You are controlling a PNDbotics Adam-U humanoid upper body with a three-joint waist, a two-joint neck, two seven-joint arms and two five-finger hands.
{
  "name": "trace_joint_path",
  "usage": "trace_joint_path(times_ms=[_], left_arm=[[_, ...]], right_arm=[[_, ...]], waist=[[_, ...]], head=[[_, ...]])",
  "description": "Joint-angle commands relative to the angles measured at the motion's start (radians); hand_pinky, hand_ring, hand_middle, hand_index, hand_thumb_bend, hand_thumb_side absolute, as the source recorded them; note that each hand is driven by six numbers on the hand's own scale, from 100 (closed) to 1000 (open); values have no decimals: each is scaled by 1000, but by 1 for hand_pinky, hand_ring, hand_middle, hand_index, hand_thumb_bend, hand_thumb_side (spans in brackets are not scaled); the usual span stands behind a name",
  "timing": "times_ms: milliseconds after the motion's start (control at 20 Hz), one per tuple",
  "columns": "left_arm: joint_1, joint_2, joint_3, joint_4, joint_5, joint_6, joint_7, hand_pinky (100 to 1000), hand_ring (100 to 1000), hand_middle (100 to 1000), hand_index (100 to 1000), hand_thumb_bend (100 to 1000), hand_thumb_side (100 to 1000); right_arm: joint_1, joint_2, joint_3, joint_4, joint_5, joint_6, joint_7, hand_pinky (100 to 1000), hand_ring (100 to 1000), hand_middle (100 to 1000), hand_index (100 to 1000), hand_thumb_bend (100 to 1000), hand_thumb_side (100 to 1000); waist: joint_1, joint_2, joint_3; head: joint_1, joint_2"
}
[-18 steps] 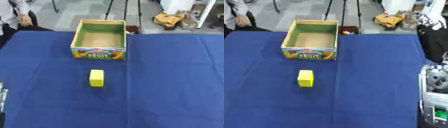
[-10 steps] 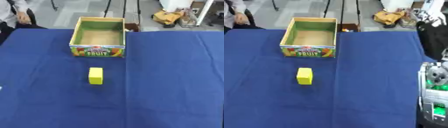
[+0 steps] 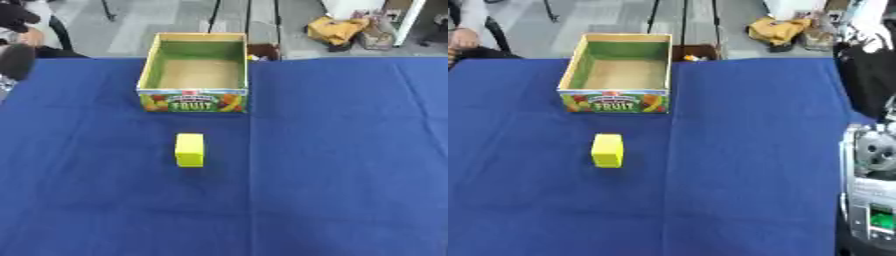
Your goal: Pick up objects on the table and place them in the box.
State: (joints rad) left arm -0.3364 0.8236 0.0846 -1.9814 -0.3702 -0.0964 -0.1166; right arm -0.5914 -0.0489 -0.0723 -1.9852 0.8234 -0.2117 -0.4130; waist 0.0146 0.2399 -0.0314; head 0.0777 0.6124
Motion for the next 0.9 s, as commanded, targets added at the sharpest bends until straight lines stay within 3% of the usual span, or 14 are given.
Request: trace_joint_path(times_ms=[50, 400, 900], left_arm=[[-37, 115, -29, -19, -28, 52, -144, 703, 763, 836, 1000, 419, 1000], [-156, 199, -115, 3, -35, 98, -456, 722, 795, 862, 1000, 421, 1000], [-328, 182, -235, 160, -87, 105, -727, 737, 831, 882, 1000, 540, 890]], right_arm=[[-7, -19, 5, -15, -11, -2, 6, 703, 780, 552, 803, 100, 677], [1, -21, 12, -15, -19, -3, 16, 702, 780, 549, 802, 100, 672], [9, -17, 21, -15, -27, -7, 25, 701, 780, 547, 802, 100, 657]], waist=[[8, -19, -2], [18, -23, -11], [29, -31, -29]], head=[[6, -11], [23, -17], [41, -36]])
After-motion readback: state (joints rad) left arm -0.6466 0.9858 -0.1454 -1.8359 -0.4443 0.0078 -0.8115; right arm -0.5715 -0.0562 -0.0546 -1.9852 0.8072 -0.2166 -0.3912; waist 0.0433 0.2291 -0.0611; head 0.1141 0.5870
